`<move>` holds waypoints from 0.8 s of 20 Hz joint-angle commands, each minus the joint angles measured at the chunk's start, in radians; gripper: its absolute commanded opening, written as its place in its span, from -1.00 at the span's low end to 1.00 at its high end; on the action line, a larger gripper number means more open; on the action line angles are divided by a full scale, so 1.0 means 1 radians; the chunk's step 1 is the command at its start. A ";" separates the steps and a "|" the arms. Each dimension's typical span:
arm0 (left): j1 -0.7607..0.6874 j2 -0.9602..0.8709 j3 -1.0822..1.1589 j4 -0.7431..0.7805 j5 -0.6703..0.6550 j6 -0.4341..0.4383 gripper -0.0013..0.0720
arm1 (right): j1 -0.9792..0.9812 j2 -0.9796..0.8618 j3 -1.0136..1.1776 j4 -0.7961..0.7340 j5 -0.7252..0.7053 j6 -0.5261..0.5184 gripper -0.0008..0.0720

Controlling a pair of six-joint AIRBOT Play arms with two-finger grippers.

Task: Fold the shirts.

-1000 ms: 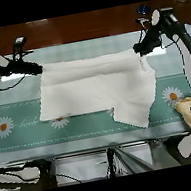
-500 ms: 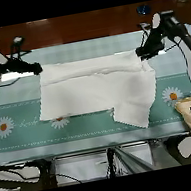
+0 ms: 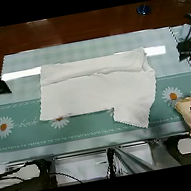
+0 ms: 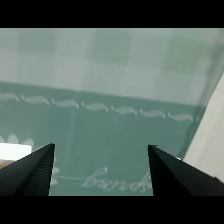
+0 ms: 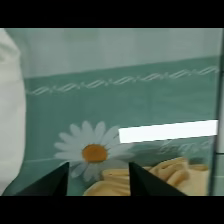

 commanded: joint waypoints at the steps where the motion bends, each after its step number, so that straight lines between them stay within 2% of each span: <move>1: 0.133 0.149 -0.307 -0.343 0.010 0.220 0.87 | -0.146 0.159 -0.283 0.283 -0.128 -0.101 0.21; 3: 0.184 0.185 -0.436 -0.433 0.004 0.273 0.90 | -0.168 0.214 -0.409 0.317 -0.196 -0.142 0.21; 7: 0.199 0.173 -0.541 -0.435 -0.017 0.343 0.90 | -0.168 0.226 -0.494 0.334 -0.243 -0.166 0.21; 16: 0.198 0.063 -0.562 -0.504 -0.014 0.373 0.90 | -0.168 0.226 -0.497 0.344 -0.253 -0.183 0.21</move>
